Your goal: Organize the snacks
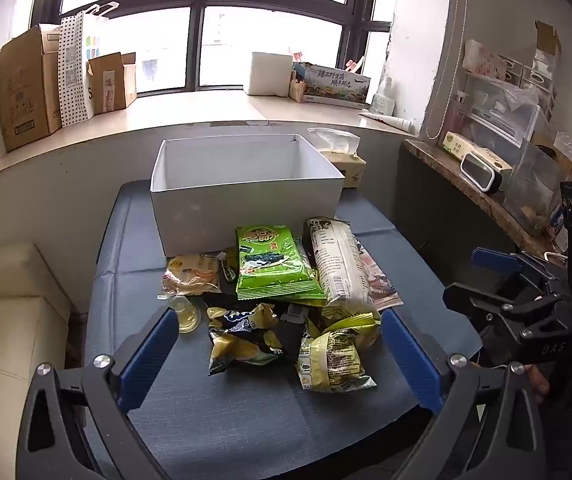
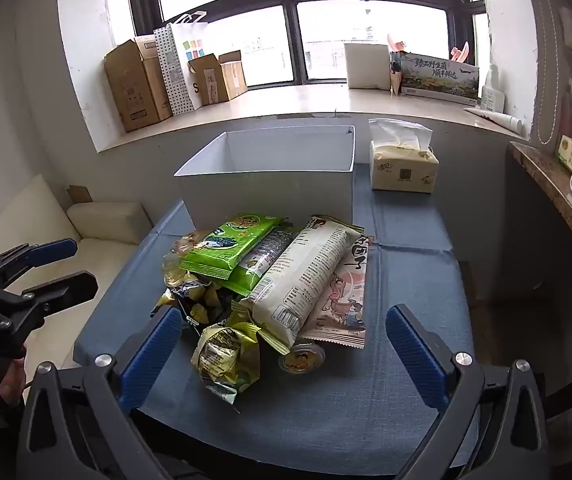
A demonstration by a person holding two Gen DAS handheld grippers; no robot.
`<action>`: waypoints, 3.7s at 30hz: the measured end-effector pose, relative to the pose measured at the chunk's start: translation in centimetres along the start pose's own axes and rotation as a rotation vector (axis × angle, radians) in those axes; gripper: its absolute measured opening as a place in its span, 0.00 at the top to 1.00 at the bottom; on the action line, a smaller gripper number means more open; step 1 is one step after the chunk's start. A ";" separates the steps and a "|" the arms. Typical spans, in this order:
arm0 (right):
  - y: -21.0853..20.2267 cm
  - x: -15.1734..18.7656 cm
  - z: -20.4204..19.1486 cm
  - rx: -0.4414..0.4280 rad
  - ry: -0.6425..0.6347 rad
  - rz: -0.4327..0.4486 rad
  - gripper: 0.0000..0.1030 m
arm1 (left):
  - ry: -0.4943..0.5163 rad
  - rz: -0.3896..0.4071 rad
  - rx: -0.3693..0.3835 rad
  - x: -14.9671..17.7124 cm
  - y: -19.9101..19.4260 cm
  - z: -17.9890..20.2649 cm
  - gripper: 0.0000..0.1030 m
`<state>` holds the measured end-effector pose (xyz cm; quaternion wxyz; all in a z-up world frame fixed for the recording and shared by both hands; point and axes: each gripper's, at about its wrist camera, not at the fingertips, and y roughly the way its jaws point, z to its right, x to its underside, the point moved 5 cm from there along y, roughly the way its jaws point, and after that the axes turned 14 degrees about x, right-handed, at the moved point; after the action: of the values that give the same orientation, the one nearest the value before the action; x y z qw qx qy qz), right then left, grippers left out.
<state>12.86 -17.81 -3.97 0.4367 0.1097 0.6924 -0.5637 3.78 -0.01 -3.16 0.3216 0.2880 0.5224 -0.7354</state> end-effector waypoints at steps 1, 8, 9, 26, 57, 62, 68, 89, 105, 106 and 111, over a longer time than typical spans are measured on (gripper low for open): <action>0.0 0.0 0.0 -0.003 0.001 0.002 0.00 | -0.003 0.003 0.004 0.0 -0.1 0.0 0.00; -0.1 -0.1 0.0 0.012 -0.010 0.008 0.00 | -0.001 -0.018 -0.016 0.0 -0.1 0.3 0.00; -0.2 -0.2 0.1 0.010 -0.006 0.008 0.00 | -0.002 -0.017 -0.007 -0.1 -0.2 0.2 0.00; -0.2 -0.2 0.1 0.010 0.002 0.006 0.00 | 0.017 -0.028 -0.009 0.0 0.0 0.5 0.00; -0.1 -0.1 0.1 0.021 0.001 -0.001 0.00 | 0.023 -0.032 0.002 0.2 0.1 0.8 0.00; -0.1 -0.1 0.2 0.020 0.003 -0.001 0.00 | 0.025 -0.033 0.002 0.2 0.1 0.8 0.00; 0.1 0.0 0.2 0.021 -0.001 -0.005 0.00 | 0.022 -0.031 0.004 0.3 0.1 0.7 0.00; 0.0 0.0 0.2 0.021 0.003 -0.006 0.00 | 0.003 0.015 -0.005 -0.2 -0.4 -0.1 0.00; 0.6 0.4 0.4 0.023 0.011 -0.021 0.00 | -0.058 -0.087 0.033 -2.1 4.7 -1.7 0.00; 0.7 0.5 0.4 0.024 0.010 -0.023 0.00 | -0.067 -0.107 0.027 -2.5 5.8 -2.0 0.00; 1.0 0.9 1.0 0.034 0.022 -0.034 0.00 | -0.113 -0.189 -0.015 -3.7 11.7 -3.8 0.00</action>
<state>13.44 -18.66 -5.25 0.4173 0.1113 0.6895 -0.5814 15.53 1.35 -8.24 0.2817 0.1930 0.5337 -0.7737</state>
